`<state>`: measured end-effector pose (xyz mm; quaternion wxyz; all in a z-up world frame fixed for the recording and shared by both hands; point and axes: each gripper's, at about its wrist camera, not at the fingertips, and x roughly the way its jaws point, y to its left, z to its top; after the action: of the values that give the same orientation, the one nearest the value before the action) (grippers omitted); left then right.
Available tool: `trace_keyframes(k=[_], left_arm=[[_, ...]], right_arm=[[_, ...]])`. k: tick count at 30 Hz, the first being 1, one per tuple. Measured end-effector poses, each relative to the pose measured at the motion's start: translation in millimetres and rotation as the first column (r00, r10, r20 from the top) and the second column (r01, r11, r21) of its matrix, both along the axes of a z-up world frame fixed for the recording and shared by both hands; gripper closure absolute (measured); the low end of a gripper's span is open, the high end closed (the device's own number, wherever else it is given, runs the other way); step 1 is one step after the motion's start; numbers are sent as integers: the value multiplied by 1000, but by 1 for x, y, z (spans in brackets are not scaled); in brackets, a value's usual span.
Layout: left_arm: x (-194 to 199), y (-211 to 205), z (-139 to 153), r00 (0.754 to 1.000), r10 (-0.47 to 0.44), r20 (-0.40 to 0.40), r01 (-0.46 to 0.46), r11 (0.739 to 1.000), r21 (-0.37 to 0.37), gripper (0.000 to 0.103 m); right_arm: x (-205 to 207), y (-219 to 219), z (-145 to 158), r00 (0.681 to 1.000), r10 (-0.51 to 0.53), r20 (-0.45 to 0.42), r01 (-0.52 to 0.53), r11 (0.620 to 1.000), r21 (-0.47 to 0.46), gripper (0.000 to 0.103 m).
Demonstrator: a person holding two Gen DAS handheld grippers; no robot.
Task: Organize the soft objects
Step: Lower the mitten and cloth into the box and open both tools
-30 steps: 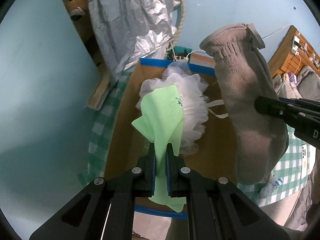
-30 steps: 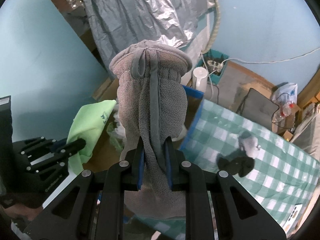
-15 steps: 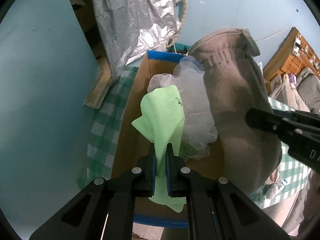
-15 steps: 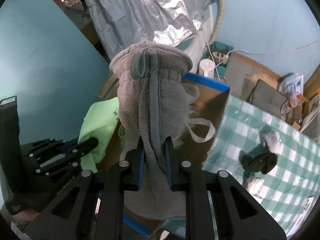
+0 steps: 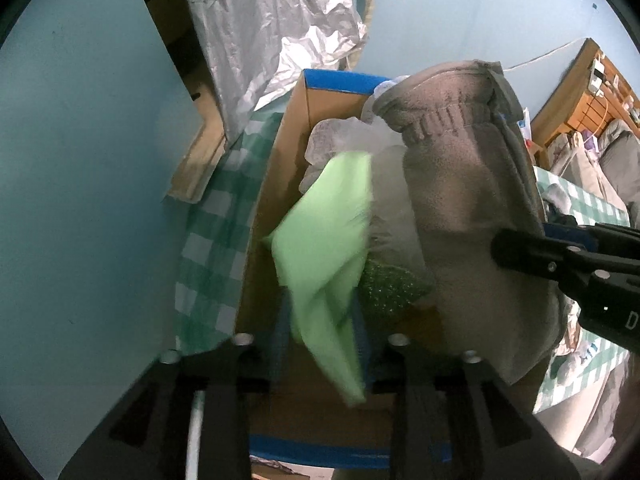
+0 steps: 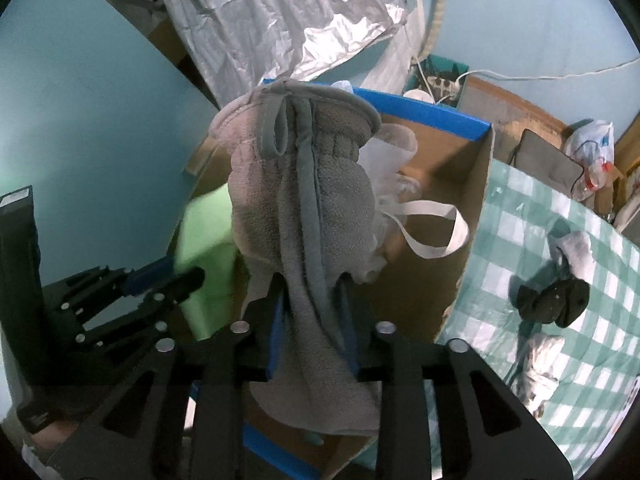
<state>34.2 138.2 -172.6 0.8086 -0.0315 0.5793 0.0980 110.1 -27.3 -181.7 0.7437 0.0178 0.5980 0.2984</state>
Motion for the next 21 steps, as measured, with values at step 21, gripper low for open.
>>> trace_keyframes(k=[21], left_arm=[[-15, -10, 20, 1000, 4, 15, -4, 1000, 4, 37]], right_arm=[[-9, -23, 21, 997, -31, 74, 35, 998, -53, 39]])
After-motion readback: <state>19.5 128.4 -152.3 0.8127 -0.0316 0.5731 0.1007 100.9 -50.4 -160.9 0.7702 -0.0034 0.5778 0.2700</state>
